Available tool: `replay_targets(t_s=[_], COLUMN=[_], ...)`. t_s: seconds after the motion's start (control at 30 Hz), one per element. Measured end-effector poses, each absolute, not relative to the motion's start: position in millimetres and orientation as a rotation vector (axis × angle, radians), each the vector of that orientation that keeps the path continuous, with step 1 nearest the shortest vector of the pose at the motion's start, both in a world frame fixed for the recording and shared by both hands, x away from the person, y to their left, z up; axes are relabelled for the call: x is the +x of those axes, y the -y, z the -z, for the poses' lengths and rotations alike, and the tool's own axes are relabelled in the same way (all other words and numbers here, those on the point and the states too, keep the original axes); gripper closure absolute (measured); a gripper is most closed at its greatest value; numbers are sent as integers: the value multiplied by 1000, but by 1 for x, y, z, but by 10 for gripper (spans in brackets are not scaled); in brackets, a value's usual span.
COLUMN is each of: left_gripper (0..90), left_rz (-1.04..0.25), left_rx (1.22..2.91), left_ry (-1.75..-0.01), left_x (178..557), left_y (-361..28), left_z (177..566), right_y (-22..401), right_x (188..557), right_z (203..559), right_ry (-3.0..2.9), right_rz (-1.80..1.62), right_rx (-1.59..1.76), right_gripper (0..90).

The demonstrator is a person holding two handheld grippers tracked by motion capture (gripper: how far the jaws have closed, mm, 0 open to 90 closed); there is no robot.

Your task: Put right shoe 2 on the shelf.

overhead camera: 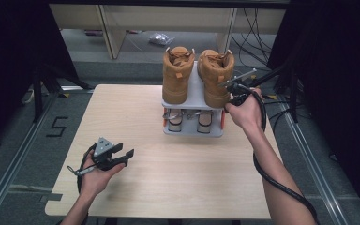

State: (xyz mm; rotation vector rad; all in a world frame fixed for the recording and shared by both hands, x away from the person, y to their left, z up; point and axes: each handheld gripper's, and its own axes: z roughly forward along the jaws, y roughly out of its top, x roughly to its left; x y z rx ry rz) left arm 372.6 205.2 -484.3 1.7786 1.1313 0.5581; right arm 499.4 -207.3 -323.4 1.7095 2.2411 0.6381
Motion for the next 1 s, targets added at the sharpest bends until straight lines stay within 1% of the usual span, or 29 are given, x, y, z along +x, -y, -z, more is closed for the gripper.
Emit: replay_targets(t_s=[0.07, 0.17, 0.5, 0.6, 0.63, 0.8, 1.0], left_gripper=[444, 444, 446, 447, 447, 447, 447], left_rz=[-559, -559, -568, -576, -581, -585, -596], left_rx=[1776, 1776, 1764, 1755, 1759, 1747, 1744], left_ry=[-1133, -1133, -1130, -1132, -1139, -1135, -1141], left_x=[373, 372, 373, 374, 373, 374, 374], left_y=[-205, -205, -206, -205, -205, -205, -206], left_z=[485, 485, 485, 485, 484, 484, 483], right_y=[206, 210, 223, 229, 234, 247, 258], right_x=[497, 496, 487, 483, 483, 478, 469], right_z=[323, 321, 319, 319, 319, 322, 326], right_ry=[-2229, -2232, -2187, -2169, -2177, -2138, -2105], right_rz=[-644, -650, -667, -677, -692, -705, -735], right_rx=[1736, 1689, 1664, 1656, 1606, 1572, 1619], right_gripper=[895, 877, 798, 759, 742, 696, 643])
